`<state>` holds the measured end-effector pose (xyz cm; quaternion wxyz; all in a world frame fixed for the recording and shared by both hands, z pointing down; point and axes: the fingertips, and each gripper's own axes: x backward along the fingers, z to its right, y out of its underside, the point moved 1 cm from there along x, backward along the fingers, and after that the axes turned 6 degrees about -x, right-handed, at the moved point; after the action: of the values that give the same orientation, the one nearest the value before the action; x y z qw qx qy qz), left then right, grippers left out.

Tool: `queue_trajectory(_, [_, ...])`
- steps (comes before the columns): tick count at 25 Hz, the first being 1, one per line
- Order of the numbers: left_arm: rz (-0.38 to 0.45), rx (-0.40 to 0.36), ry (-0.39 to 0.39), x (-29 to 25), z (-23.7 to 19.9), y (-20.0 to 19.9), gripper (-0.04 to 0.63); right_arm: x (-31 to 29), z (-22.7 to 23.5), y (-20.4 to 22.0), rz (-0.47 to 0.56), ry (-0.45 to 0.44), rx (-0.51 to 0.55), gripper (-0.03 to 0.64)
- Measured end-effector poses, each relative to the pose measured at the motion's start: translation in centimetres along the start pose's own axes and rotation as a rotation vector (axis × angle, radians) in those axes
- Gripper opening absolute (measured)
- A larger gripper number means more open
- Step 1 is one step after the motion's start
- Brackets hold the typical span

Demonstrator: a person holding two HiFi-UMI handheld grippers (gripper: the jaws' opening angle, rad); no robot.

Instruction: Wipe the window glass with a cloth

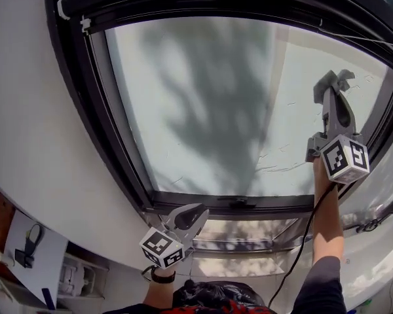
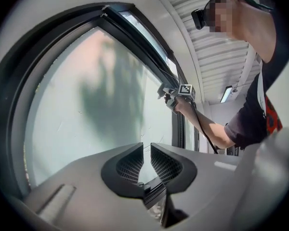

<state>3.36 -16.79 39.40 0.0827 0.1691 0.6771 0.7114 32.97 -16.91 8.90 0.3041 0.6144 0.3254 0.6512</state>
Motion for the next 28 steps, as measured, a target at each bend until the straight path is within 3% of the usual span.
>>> queue_trajectory(4, [0.001,-0.017,-0.122,4.0,-1.8,-0.7,0.034,-3.1,-15.5,4.0,-0.047,-0.325,-0.198,0.026])
queue_trajectory(8, [0.005,-0.017,-0.245,8.4,-3.6,-0.9,0.034,-4.5,-30.5,9.1,-0.155,-0.588,-0.274,0.026])
queue_trajectory(11, [0.001,-0.023,-0.277,10.4,-4.4,-1.1,0.034,-5.3,-37.6,12.0,-0.219,-0.669,-0.257,0.026])
queue_trajectory(14, [-0.001,-0.034,-0.295,11.2,-4.7,-1.4,0.034,-6.0,-39.8,13.8,-0.238,-0.648,-0.166,0.026])
queue_trajectory(16, [-0.008,-0.043,-0.297,11.3,-4.8,-1.7,0.034,-6.1,-38.1,14.3,-0.231,-0.588,-0.101,0.026])
queue_trajectory(19, [-0.025,-0.047,-0.258,10.0,-4.2,-1.5,0.034,-5.3,-31.8,13.7,-0.206,-0.472,-0.039,0.026])
queue_trajectory(24, [-0.02,-0.061,-0.086,4.4,-1.3,-1.6,0.034,-2.0,-16.8,11.1,-0.208,-0.251,0.099,0.026])
queue_trajectory(28, [-0.003,-0.08,0.052,0.0,2.0,-2.1,0.034,1.9,-1.1,9.4,-0.254,0.043,0.151,0.026])
